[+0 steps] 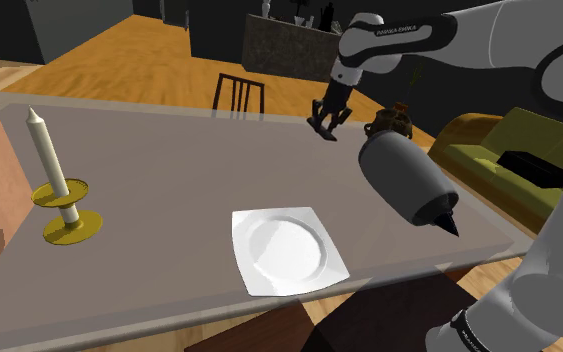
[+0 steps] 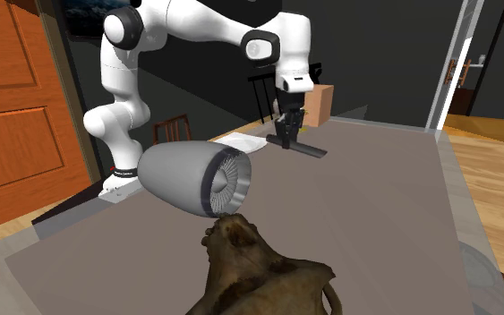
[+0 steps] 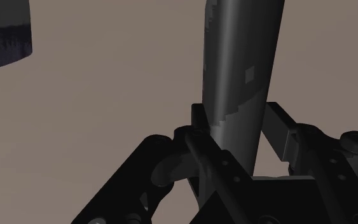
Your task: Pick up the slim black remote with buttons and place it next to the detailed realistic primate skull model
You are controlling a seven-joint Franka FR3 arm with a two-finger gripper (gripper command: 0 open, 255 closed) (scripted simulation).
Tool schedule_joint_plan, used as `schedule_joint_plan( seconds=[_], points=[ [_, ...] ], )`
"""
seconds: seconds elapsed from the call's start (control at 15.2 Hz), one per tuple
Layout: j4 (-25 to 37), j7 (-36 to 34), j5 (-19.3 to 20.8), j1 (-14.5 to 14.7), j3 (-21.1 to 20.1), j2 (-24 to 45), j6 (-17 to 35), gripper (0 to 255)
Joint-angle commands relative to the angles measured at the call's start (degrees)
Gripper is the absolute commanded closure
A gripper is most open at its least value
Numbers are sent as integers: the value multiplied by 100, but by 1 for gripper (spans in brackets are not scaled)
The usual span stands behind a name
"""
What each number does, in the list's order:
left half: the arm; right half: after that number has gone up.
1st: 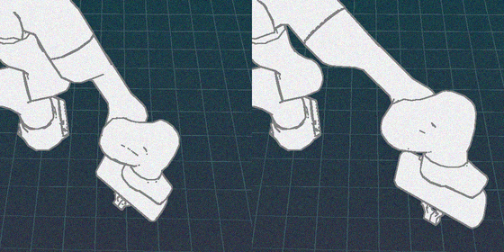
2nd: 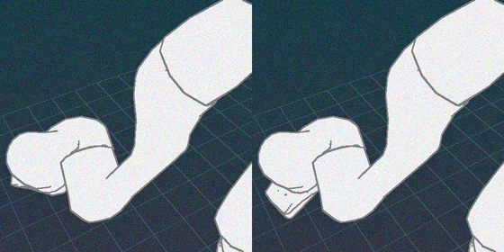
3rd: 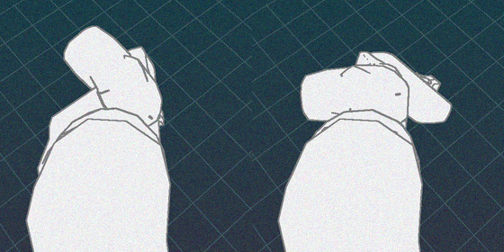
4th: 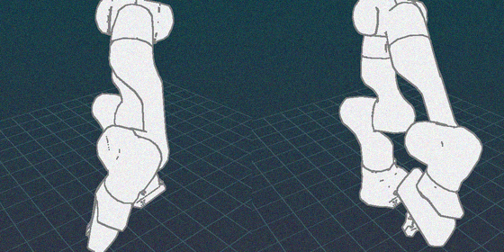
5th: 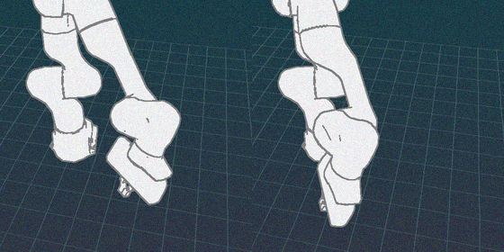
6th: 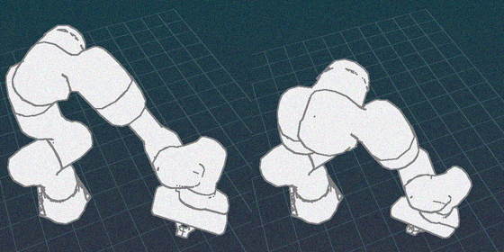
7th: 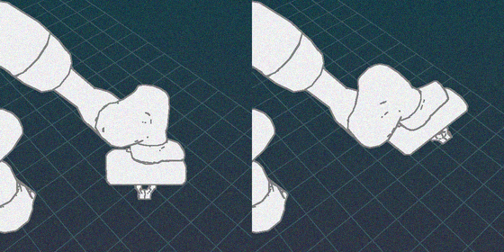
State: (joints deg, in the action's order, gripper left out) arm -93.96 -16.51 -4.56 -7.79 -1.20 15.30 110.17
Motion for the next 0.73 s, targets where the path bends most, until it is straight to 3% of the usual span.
schedule_joint_plan(
  seconds=[0.0, 0.66],
  points=[
    [121, -8, 4, -3, 2, -30, -152, 255],
    [843, -63, 18, -8, 4, -64, -907, 255]
  ],
)
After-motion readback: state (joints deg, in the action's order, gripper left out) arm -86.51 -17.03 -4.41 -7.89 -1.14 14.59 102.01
